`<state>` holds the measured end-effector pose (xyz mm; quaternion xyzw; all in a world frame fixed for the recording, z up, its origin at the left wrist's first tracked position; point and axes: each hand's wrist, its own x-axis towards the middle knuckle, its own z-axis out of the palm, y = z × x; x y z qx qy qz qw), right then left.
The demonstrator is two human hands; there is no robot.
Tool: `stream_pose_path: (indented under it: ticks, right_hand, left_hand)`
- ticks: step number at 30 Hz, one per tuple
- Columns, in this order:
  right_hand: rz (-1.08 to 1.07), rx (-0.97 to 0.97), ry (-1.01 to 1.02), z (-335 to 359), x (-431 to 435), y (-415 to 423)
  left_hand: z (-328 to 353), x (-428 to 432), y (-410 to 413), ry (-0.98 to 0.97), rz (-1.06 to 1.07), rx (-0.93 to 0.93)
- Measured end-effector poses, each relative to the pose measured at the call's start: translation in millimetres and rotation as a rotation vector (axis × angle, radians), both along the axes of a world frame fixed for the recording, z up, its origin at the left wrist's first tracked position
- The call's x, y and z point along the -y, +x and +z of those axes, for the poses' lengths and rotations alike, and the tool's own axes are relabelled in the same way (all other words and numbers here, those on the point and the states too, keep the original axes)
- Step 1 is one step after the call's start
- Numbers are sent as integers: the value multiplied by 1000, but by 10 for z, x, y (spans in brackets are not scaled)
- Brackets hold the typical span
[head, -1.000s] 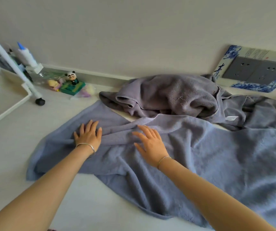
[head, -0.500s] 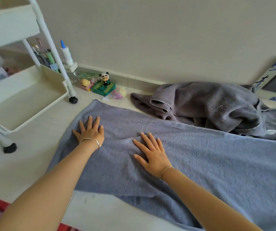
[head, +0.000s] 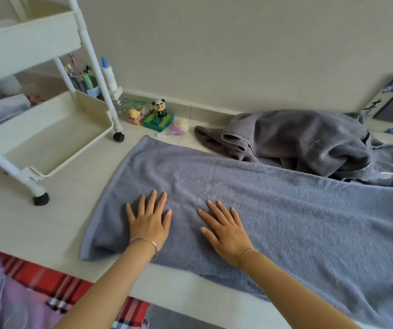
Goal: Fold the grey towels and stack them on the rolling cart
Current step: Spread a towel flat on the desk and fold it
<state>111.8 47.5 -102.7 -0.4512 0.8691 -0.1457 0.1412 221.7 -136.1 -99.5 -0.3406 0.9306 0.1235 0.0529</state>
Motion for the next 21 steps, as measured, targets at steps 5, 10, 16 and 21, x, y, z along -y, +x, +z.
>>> stream_pose_path:
  ticks: [5,10,16,21]
  right_hand:
    - [-38,5,8,23,114,0]
    - [-36,42,-267,187,-87,411]
    - [-53,-15,-398,106,-249,813]
    - [-76,-26,-235,62,-303,790]
  left_hand:
    - [110,356,-240,85,-93,-13]
    - [263,448,348,73,37,-132]
    - [343,562,883,67,438,-56]
    - [379,639,979,146,356,-199]
